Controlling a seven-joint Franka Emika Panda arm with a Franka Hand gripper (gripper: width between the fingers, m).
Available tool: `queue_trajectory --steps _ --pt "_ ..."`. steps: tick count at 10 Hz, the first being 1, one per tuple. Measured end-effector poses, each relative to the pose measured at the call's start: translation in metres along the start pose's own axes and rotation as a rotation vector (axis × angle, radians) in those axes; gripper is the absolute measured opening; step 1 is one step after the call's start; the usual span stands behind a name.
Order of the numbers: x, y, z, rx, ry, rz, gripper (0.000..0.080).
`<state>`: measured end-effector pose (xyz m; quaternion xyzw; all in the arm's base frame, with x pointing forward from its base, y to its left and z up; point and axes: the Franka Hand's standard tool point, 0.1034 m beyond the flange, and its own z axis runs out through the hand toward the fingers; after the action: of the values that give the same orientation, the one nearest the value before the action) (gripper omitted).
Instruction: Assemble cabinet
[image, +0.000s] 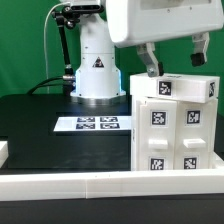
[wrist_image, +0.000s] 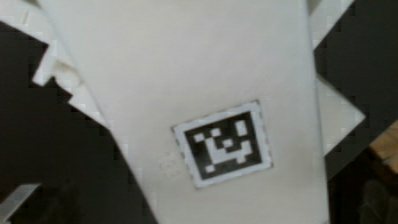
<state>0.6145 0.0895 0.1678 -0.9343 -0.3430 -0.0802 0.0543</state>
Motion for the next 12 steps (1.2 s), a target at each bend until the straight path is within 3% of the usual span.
queue_trajectory --steps 6,8,12 --pt "-0.01 0.003 0.014 -0.017 -0.013 0.004 0.0797" --pt "-0.01 0.004 0.014 -0.018 -0.013 0.012 0.0555" --pt "-0.011 0.005 0.014 -0.019 -0.012 0.071 0.0557"
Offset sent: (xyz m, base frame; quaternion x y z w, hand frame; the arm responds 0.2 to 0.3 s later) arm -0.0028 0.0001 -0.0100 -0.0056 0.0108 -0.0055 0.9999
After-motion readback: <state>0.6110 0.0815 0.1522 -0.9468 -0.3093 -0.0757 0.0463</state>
